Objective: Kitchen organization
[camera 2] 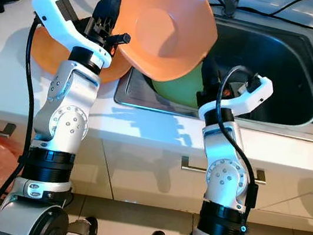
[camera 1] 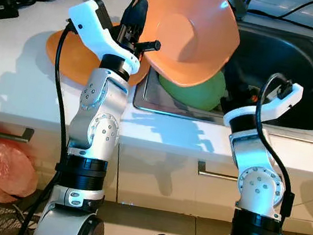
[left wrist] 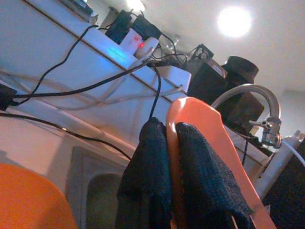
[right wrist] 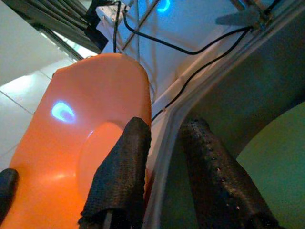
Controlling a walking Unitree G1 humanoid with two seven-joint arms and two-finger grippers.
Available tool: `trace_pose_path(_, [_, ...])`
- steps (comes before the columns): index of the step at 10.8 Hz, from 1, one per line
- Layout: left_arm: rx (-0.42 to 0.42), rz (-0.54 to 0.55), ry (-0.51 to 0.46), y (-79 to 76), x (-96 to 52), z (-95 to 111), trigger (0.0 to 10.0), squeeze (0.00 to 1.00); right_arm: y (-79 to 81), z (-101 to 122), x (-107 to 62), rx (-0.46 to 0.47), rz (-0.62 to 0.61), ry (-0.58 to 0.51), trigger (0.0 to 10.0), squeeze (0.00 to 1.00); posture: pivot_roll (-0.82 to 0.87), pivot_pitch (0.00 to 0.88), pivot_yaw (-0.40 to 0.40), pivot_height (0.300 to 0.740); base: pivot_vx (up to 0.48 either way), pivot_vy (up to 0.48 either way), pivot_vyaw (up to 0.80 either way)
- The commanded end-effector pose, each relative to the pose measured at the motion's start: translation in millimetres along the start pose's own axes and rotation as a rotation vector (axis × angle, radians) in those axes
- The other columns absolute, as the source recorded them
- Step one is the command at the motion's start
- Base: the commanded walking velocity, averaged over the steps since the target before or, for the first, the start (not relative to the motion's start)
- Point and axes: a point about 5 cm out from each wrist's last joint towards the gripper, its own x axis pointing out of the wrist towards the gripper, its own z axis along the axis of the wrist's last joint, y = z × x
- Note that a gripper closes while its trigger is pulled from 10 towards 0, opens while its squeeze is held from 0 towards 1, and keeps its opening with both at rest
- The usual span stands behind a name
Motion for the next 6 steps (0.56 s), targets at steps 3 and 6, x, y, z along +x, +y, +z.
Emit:
trace_pose_path(3, [-0.039,-0.042,-0.021,-14.7,1.6,-0.2,10.0,0.0,-1.4,6.5,0.2,0.026,-0.011,-0.029,10.0,1.0,0.14,0.172,-0.056,0.74,0.0,0.0,0.0])
trace_pose_path(6, [-0.039,-0.04,-0.026,-14.6,2.3,0.6,10.0,0.0,-0.7,4.7,0.0,0.041,0.0,-0.02,10.0,1.0,0.14,0.172,-0.057,0.74,0.0,0.0,0.0])
